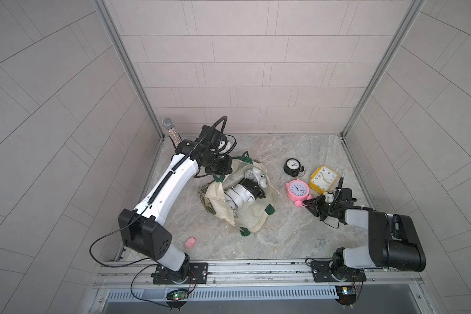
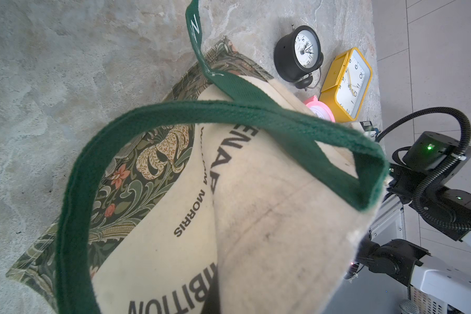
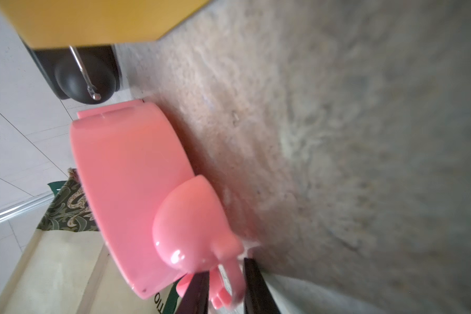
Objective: Take the alarm clock out of the canvas bag
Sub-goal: Place the alarm at the center of the board.
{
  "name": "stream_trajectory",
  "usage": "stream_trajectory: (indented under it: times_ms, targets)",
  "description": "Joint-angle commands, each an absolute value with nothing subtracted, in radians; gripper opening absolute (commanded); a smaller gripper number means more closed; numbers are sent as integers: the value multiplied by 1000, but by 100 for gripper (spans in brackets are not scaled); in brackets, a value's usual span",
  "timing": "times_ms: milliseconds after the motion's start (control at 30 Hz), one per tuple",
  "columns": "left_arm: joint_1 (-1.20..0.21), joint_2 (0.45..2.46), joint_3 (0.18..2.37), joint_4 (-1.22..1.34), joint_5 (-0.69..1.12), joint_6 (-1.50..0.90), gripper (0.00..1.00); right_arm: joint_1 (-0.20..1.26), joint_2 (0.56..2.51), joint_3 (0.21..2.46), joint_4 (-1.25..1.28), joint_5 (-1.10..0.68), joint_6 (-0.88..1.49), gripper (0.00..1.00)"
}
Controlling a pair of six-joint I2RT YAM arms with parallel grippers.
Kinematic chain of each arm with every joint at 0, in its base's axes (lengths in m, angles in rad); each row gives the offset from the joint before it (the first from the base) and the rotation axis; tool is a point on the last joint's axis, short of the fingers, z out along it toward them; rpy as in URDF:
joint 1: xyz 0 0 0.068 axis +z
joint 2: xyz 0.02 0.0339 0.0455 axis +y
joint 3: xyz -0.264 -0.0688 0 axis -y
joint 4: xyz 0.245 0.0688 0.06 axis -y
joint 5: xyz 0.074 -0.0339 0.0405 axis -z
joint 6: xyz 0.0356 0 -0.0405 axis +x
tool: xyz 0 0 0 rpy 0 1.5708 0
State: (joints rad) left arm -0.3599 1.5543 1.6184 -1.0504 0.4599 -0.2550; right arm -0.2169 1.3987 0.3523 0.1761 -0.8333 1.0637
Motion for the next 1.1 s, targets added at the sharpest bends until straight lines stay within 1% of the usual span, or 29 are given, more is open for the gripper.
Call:
stream_trajectory:
  times_ms: [0, 133, 333, 433, 500, 567, 600, 633, 733, 933, 1067]
  targets:
    - [-354, 1561, 1647, -1009, 483, -253, 0, -221, 1417, 348, 155, -793, 1057, 29]
    - [-354, 1563, 1655, -1012, 483, -253, 0, -226, 1425, 349, 147, -796, 1051, 35]
    - [-354, 1565, 1658, -1017, 480, -252, 0, -251, 1405, 350, 104, -784, 1045, 50]
    - [-354, 1565, 1657, -1021, 479, -248, 0, -265, 1366, 358, 55, -771, 1028, 54]
    - [-354, 1563, 1658, -1024, 476, -243, 0, -273, 1318, 377, -19, -739, 989, 59]
    - [-354, 1563, 1658, -1025, 473, -241, 0, -279, 1259, 392, -85, -697, 958, 61]
    - [-354, 1564, 1660, -1023, 471, -241, 0, -283, 1225, 397, -118, -680, 952, 68]
    - [-354, 1565, 1661, -1024, 472, -239, 0, -284, 1195, 403, -130, -673, 951, 70]
    - [-354, 1567, 1661, -1022, 469, -240, 0, -285, 1096, 439, -195, -662, 934, 71]
    - [-354, 1563, 1655, -1017, 472, -244, 0, -284, 923, 593, -372, -634, 845, 71]
    - [-354, 1560, 1651, -1016, 474, -245, 0, -259, 894, 666, -350, -712, 849, 70]
